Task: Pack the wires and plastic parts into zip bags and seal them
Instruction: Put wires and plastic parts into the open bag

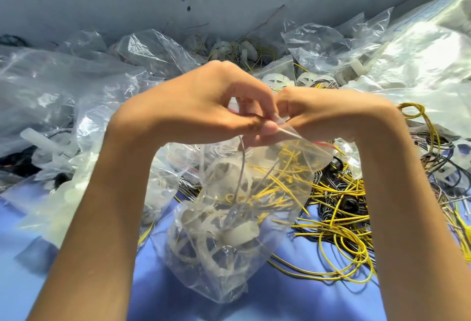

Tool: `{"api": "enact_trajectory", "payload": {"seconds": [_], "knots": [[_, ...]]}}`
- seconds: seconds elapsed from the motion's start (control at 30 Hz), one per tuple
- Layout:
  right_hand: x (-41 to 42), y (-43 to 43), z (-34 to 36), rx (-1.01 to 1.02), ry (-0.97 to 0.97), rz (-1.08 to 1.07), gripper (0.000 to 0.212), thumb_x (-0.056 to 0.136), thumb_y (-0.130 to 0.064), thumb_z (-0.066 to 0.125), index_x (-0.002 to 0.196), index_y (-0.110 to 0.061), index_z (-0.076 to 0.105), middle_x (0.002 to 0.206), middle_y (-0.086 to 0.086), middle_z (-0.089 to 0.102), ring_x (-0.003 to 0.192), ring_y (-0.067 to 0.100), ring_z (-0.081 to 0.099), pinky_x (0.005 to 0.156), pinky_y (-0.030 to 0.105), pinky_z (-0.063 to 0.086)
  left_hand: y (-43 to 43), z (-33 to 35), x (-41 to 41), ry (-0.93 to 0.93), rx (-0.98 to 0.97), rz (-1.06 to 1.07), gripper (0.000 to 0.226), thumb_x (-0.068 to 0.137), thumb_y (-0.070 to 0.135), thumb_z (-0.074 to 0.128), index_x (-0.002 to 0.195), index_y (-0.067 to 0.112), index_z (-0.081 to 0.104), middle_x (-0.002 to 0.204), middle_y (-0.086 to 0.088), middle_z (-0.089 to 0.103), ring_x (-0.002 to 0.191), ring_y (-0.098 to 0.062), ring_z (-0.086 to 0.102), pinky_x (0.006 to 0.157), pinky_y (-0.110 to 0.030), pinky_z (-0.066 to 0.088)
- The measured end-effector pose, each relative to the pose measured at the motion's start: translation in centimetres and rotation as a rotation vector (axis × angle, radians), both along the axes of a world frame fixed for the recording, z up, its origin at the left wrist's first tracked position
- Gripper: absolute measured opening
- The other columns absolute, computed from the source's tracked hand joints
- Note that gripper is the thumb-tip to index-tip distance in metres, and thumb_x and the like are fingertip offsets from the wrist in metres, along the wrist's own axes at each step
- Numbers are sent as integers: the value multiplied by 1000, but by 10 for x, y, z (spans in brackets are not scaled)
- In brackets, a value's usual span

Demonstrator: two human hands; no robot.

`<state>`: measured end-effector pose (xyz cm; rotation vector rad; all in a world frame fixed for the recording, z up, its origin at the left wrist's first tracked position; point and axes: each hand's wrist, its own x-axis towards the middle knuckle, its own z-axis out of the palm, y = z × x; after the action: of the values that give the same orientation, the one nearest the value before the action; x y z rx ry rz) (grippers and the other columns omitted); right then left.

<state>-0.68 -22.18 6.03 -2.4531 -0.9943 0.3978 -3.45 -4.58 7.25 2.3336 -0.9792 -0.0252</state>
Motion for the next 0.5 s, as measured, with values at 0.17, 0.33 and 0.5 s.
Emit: {"api": "enact_trajectory", "payload": {"seconds": [0.17, 0.33, 0.5], "knots": [[5, 1, -4, -70, -92, 4, 22, 90, -25, 56, 70, -34, 54, 84, 4, 63, 79, 22, 56, 70, 31, 46, -10, -4, 1, -23, 5, -29, 6, 85, 28, 70, 83, 34, 70, 62, 3, 63, 62, -11, 55, 60, -26, 40], [11, -25, -1, 189, -61, -161, 13, 89, -35, 61, 90, -30, 73, 76, -19, 69, 71, -7, 61, 66, 16, 44, -1, -4, 5, 16, 38, 71, 3, 82, 33, 67, 81, 32, 70, 67, 8, 65, 66, -9, 57, 62, -22, 42], [20, -51, -2, 49, -42, -205, 16, 82, -33, 70, 97, -32, 72, 94, -11, 74, 86, 4, 68, 78, 28, 51, 11, -6, 11, 54, 139, 158, 12, 80, 40, 65, 80, 28, 70, 66, 13, 66, 67, -11, 59, 57, -21, 41]]}}
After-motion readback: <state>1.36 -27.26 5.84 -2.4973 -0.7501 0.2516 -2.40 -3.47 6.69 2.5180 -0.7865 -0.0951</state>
